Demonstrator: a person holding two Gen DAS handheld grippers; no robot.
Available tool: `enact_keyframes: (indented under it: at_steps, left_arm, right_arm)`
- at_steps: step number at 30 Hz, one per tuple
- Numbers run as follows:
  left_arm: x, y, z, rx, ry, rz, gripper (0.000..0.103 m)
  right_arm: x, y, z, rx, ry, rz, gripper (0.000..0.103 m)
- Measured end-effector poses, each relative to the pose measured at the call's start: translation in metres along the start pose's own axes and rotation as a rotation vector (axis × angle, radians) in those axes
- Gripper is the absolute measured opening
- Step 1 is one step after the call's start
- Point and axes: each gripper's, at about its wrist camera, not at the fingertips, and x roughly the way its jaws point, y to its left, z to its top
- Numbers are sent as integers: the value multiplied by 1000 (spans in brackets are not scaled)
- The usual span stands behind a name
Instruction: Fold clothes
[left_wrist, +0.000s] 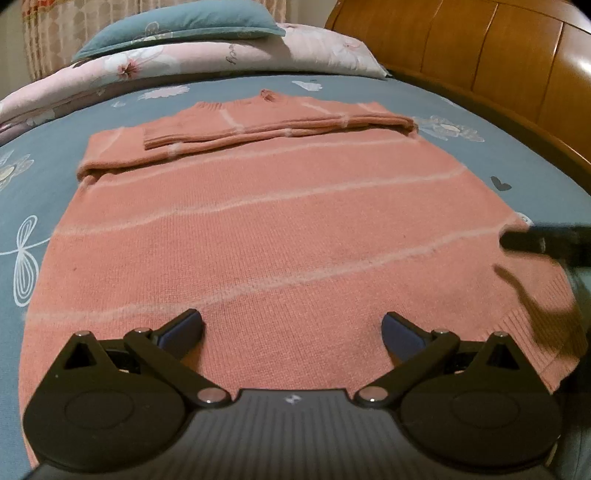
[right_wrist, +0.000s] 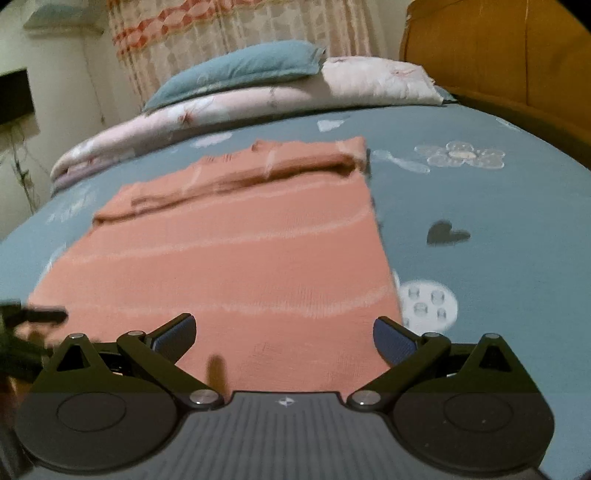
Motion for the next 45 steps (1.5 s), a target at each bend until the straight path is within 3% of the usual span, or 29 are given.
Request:
enact_keyframes:
  at_steps: [6, 10, 14, 22, 33, 45]
  left_arm:
    - [0, 2, 3, 8, 23, -10, 103]
    - [1, 2, 4, 14, 34, -17, 103]
    - [0, 3, 4, 17, 35, -19, 103]
    - [0, 3, 3, 16, 27, -20, 103]
    - [4, 0, 9, 19, 64, 0, 103]
    - [2, -5, 6, -2, 47, 38, 103]
  right_arm:
    - [45, 1, 53, 2, -56, -6, 103]
    - [79, -10, 69, 62, -3, 4, 103]
    - [77, -28, 53, 130, 29, 43, 103]
    - [38, -25, 24, 39, 67, 64, 103]
    - [25, 1, 14, -42, 151, -25, 103]
    - [16, 15, 0, -116, 160, -74, 103]
